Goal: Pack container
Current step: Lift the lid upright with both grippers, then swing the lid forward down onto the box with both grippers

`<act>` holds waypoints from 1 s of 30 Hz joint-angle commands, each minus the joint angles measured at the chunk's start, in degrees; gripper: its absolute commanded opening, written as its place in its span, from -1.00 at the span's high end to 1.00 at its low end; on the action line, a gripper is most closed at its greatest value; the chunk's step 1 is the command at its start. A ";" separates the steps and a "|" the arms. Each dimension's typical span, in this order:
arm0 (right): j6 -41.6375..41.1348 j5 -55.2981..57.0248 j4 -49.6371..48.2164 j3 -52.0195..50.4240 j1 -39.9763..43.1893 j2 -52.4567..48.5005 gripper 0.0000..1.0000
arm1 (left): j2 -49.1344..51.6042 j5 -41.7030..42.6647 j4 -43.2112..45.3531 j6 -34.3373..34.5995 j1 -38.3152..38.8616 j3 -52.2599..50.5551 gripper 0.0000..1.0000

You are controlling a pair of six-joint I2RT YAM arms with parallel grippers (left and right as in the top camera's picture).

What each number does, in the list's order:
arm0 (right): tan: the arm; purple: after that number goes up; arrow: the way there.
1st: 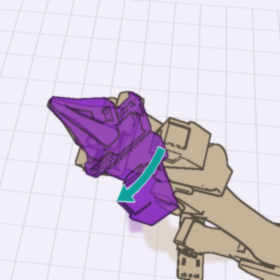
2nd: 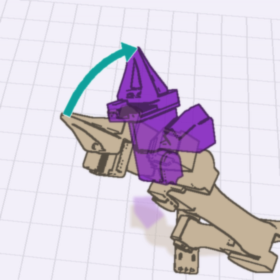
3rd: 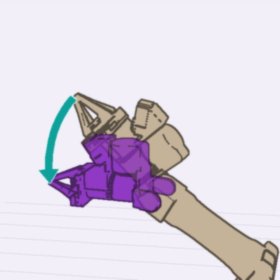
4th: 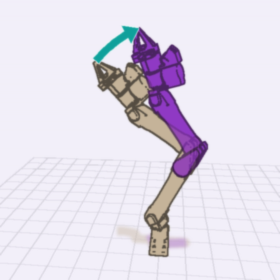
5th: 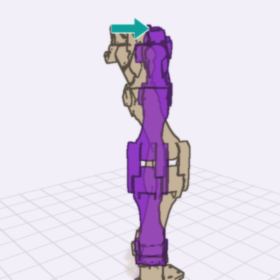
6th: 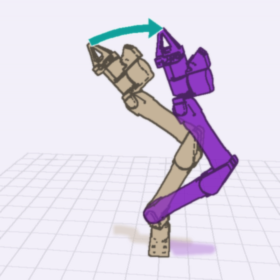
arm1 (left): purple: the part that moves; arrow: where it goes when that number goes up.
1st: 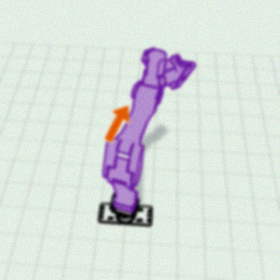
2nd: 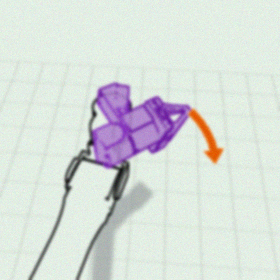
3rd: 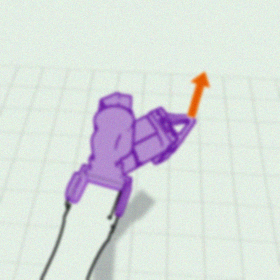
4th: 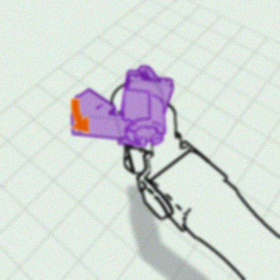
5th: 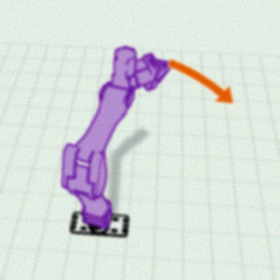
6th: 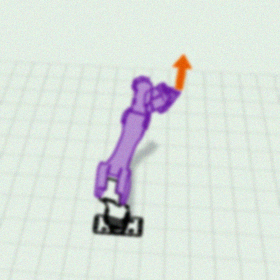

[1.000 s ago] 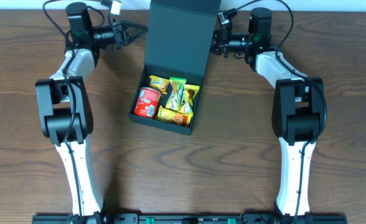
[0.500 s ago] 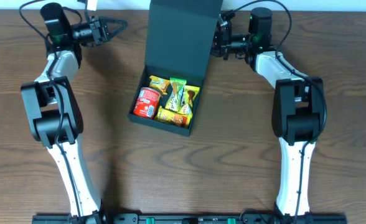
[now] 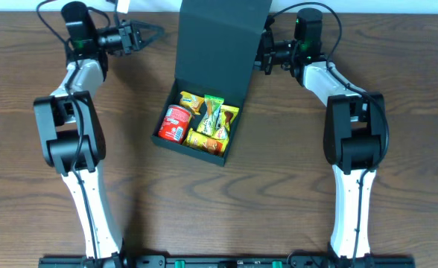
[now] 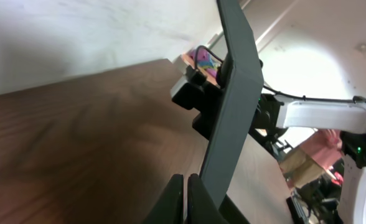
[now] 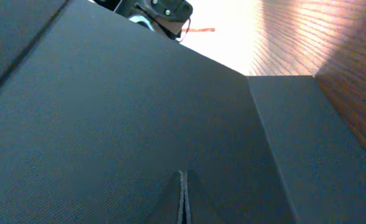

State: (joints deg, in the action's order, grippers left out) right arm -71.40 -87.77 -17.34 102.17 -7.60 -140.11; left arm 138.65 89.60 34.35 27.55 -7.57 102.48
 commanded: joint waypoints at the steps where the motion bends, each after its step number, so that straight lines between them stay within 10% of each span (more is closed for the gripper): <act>1: -1.46 -1.62 -0.13 0.46 -2.08 -0.15 0.97 | 1.22 -1.18 0.00 -2.36 0.94 1.20 0.88; 19: -13.27 -1.62 -11.26 0.46 -5.18 -0.15 0.97 | 1.73 -0.66 -3.91 -6.03 3.52 1.20 0.89; 30: -17.97 -1.62 -13.35 0.46 -8.39 -0.15 0.97 | 1.70 1.09 -3.85 4.55 3.78 1.20 0.89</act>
State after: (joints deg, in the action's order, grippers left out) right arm -87.92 -88.31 -30.59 102.19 -14.24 -140.11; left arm 139.44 89.17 30.24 28.23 -4.01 102.48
